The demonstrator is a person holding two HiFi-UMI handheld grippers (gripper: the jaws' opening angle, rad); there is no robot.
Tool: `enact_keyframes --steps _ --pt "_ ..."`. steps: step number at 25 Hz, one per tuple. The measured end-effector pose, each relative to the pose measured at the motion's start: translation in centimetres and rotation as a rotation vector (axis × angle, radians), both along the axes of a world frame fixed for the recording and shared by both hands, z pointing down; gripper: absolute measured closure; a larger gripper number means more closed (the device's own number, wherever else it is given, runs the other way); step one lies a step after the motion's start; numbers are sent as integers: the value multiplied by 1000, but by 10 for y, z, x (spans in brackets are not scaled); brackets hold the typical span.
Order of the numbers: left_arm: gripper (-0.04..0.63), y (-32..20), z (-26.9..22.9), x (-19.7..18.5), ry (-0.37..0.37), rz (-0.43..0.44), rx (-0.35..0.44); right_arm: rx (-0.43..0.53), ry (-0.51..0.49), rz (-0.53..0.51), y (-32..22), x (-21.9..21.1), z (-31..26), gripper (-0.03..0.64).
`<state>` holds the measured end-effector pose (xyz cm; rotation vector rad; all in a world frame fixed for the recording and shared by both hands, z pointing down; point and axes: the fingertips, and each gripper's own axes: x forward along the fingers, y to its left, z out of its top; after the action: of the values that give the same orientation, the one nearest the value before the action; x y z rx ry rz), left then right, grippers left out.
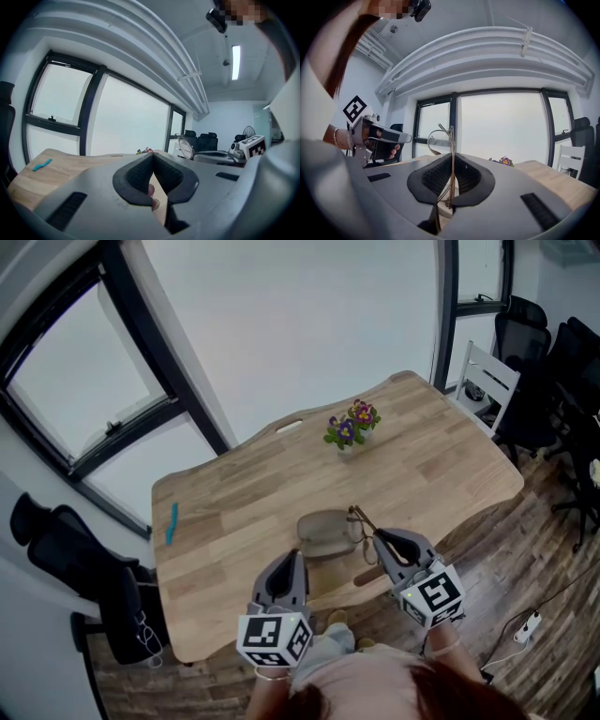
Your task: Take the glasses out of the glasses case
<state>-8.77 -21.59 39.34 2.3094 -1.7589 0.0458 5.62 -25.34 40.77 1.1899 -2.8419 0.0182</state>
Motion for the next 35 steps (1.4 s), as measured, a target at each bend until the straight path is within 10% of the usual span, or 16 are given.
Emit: enact_keyframes --steps 35 --pt "595 45 -10 36 -27 -27 8 21 -173 9 43 46 -27 604"
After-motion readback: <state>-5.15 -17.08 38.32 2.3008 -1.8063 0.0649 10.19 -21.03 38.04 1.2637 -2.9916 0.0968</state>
